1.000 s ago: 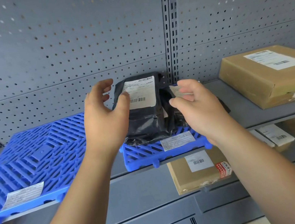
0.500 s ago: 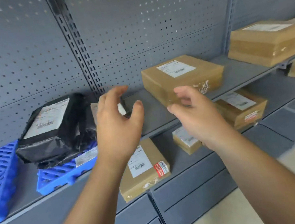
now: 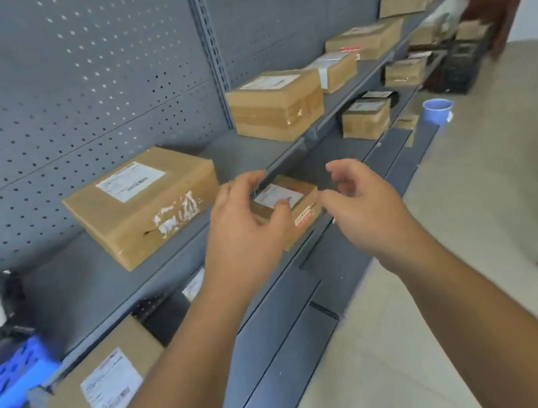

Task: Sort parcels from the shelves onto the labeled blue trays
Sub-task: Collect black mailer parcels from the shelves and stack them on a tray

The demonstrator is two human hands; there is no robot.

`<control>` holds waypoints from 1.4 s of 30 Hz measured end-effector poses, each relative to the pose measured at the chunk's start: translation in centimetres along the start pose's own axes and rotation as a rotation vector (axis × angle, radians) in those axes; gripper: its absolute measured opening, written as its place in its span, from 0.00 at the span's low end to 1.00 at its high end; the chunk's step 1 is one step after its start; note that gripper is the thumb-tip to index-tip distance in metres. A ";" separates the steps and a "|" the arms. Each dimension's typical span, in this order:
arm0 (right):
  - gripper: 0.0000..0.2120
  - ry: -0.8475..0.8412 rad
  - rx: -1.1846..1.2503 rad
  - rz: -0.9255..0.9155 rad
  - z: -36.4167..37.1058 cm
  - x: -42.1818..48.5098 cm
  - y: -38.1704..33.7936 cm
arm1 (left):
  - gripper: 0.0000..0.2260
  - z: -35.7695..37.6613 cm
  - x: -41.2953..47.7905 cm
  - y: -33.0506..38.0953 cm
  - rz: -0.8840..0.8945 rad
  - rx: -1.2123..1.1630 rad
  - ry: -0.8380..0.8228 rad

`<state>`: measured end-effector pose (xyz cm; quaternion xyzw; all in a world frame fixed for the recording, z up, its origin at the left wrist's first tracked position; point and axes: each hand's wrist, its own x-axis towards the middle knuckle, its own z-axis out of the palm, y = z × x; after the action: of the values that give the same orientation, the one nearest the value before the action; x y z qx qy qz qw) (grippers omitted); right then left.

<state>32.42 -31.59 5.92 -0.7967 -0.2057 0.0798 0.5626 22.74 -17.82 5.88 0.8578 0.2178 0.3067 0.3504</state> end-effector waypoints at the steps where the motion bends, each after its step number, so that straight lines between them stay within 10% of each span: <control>1: 0.22 0.030 -0.001 0.019 -1.0 0.5 0.7 | 0.19 1.5 0.7 0.4 0.012 -0.004 -0.041; 26: 0.19 0.563 -0.111 0.457 -15.7 22.2 16.0 | 0.19 34.8 23.0 4.9 0.229 -0.174 -0.759; 42: 0.18 0.527 -0.154 0.472 -37.0 37.6 28.1 | 0.20 59.3 30.4 16.5 0.252 -0.076 -0.810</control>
<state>86.33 -55.76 -3.19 -0.8556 0.1303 -0.0164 0.5007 87.40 -38.54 -4.19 0.9153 -0.0556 -0.0070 0.3989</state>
